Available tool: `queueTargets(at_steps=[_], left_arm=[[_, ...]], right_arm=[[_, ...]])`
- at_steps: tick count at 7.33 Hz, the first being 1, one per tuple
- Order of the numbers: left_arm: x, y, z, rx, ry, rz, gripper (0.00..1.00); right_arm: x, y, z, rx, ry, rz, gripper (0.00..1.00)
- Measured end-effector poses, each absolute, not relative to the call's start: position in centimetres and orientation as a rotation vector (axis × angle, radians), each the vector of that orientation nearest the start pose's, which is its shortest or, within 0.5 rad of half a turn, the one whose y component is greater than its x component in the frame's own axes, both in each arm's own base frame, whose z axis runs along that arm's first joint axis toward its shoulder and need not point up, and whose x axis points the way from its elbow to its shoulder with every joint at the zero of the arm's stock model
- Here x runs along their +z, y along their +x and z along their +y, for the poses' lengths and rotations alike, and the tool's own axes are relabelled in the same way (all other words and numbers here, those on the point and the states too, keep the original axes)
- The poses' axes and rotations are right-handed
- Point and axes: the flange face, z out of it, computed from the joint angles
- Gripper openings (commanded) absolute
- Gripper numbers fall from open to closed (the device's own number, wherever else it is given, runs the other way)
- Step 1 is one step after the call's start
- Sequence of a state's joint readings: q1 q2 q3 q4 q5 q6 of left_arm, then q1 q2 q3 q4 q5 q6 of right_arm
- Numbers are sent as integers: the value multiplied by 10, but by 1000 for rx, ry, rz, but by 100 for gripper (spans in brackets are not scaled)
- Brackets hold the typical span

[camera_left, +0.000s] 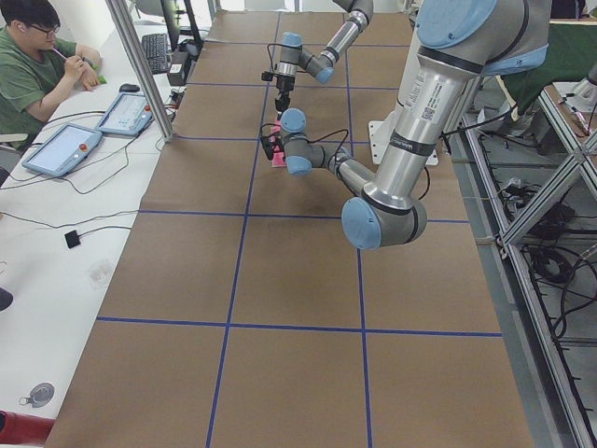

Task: Fold towel twice with both arms
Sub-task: 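Hold the towel up with both grippers and lay it down folded, then open both grippers and lift them off the folded towel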

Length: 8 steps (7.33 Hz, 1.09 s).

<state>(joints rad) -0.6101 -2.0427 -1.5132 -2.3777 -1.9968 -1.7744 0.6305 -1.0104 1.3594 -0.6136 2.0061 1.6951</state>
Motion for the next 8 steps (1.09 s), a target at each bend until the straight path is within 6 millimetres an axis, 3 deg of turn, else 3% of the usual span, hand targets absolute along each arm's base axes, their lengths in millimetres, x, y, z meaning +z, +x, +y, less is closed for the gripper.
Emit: queueTargets(at_steps=[1,2,8], left_arm=[[321,498,-460,-443,-122,1260,83],[321,498,-460,-443,-122,1260,99],[312,496,-462,-444,-116,1274,99]], right_arm=[[315,-518,-491,357,-35,-1340,75],[314,-518,-492,361,-32,-1341,98],[304,-519,-496,409,-59,-1354,98]])
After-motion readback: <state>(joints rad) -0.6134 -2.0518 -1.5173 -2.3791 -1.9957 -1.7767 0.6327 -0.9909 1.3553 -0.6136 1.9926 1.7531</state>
